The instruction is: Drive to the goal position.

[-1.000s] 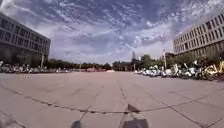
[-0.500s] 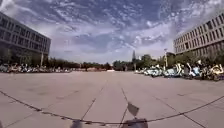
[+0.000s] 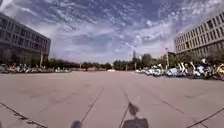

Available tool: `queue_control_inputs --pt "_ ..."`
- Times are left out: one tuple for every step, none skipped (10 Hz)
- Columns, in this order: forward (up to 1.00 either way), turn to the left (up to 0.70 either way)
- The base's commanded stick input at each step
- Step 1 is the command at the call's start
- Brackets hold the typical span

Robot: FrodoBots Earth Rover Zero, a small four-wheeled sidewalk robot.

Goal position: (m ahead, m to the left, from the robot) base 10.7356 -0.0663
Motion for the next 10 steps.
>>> queue_control_inputs --pt "0.70 0.00" --pt "0.70 0.00" --pt "0.70 0.00" --pt "0.70 0.00" --pt "0.70 0.00" --pt "0.70 0.00" --pt "0.70 0.00" --pt "0.70 0.00" --pt "0.70 0.00" --pt "0.70 0.00"
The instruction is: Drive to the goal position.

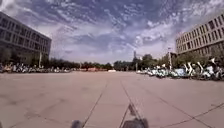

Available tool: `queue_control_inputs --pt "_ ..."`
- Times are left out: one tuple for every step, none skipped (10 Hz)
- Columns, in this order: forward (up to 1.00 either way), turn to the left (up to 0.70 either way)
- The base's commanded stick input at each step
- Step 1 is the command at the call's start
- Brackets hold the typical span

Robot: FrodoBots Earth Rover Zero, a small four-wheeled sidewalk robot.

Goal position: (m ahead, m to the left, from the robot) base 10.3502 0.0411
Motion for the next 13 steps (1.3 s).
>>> queue_control_inputs --pt "0.70 0.00" --pt "0.70 0.00" --pt "0.70 0.00" --pt "0.70 0.00" --pt "0.70 0.00" --pt "0.70 0.00" --pt "0.70 0.00" --pt "0.70 0.00" --pt "0.70 0.00" --pt "0.70 0.00" --pt "0.70 0.00" --pt "0.70 0.00" --pt "0.70 0.00"
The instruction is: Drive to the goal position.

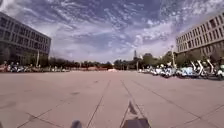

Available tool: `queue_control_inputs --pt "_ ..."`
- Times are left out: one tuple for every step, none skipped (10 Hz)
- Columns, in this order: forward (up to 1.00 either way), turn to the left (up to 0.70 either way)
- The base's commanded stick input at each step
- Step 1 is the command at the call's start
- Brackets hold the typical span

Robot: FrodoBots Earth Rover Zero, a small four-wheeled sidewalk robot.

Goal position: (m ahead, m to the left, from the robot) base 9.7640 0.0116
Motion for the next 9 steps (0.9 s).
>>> queue_control_inputs --pt "0.70 0.00" --pt "0.70 0.00" --pt "0.70 0.00" --pt "0.70 0.00" --pt "0.70 0.00" --pt "0.70 0.00" --pt "0.70 0.00" --pt "0.70 0.00" --pt "0.70 0.00"
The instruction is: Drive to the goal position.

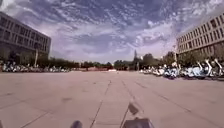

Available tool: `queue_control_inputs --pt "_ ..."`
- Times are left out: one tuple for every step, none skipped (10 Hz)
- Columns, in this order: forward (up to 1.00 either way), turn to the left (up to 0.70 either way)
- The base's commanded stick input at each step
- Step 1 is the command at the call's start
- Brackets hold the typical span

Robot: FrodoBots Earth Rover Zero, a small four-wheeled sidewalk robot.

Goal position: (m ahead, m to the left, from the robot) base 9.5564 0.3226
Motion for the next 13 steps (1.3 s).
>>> queue_control_inputs --pt "0.70 0.00" --pt "0.70 0.00" --pt "0.70 0.00" --pt "0.70 0.00" --pt "0.70 0.00" --pt "0.70 0.00" --pt "0.70 0.00" --pt "0.70 0.00" --pt "0.70 0.00" --pt "0.70 0.00" --pt "0.70 0.00" --pt "0.70 0.00" --pt "0.70 0.00"
